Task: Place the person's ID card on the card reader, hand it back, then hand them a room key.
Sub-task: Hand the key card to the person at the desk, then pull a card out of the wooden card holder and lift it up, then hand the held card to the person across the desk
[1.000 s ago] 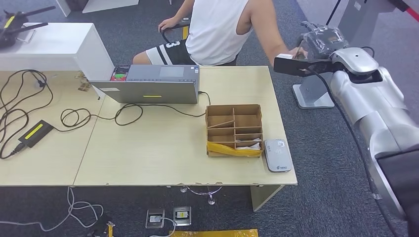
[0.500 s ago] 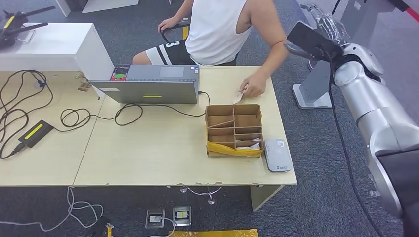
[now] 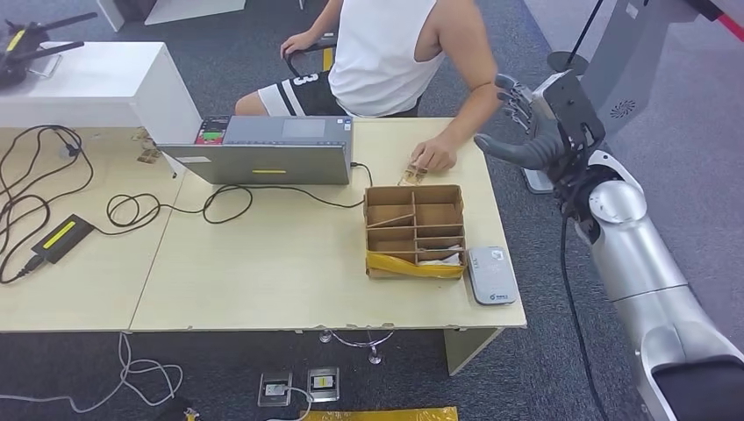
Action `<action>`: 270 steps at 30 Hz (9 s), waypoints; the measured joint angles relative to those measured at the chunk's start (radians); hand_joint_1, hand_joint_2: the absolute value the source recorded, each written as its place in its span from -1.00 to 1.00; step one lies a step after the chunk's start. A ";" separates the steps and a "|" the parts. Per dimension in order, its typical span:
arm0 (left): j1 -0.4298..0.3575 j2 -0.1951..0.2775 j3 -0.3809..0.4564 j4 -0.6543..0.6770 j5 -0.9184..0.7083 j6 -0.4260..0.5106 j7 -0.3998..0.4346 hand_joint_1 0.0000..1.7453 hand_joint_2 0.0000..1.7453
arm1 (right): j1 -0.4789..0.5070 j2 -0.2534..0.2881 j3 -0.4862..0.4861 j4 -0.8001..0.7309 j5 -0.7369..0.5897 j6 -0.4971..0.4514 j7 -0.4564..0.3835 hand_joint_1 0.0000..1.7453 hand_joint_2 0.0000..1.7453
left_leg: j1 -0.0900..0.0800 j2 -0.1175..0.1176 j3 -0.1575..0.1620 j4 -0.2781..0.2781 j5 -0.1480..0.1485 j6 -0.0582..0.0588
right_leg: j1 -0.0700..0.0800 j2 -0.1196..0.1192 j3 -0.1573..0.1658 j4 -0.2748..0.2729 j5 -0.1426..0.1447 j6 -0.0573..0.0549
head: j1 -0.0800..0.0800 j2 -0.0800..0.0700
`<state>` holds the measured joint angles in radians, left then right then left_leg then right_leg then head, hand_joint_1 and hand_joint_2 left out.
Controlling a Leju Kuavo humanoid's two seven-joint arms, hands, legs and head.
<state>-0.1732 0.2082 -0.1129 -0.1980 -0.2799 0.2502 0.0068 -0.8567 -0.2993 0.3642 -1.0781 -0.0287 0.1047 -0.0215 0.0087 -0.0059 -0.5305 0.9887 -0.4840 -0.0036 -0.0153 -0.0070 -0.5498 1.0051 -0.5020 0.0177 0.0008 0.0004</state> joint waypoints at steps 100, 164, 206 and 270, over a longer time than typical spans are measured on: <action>-0.042 -0.010 0.002 -0.001 -0.005 -0.016 0.018 -1.00 -1.00 | 0.280 0.060 0.145 0.088 0.979 -0.248 -0.144 -1.00 1.00 | 0.000 0.002 -0.002 0.000 0.000 0.000 | 0.000 0.002 -0.002 0.000 0.001 -0.001 | 0.000 0.000; -0.034 -0.014 0.002 -0.001 -0.011 -0.008 0.013 -1.00 -1.00 | 0.336 0.067 0.154 0.055 0.925 -0.298 -0.082 0.86 1.00 | 0.000 0.003 -0.002 0.000 0.000 0.000 | 0.000 0.003 -0.003 0.000 0.002 -0.001 | 0.000 0.000; -0.062 -0.038 -0.016 -0.002 -0.041 -0.009 0.013 -1.00 -1.00 | -0.048 0.024 0.010 0.063 0.879 -0.385 -0.166 1.00 1.00 | -0.001 0.005 -0.002 0.001 0.001 0.000 | -0.001 0.006 -0.004 0.000 0.004 0.000 | 0.000 0.000; 0.060 -0.006 -0.039 0.001 0.044 0.068 -0.026 -1.00 -1.00 | 0.131 -0.444 -0.724 0.198 1.052 -0.805 -0.602 -1.00 1.00 | -0.002 0.001 -0.010 0.009 -0.005 0.008 | -0.001 -0.001 -0.007 -0.003 0.003 0.002 | 0.000 0.000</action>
<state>-0.1137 0.2027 -0.1522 -0.1966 -0.2355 0.3182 -0.0191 -0.7256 -0.7434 -0.3601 -0.8802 1.0237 -0.7008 -0.6231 0.0072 -0.0046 -0.5408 0.9976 -0.4893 0.0039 -0.0166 -0.0083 -0.5568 1.0026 -0.4993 0.0196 0.0004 0.0004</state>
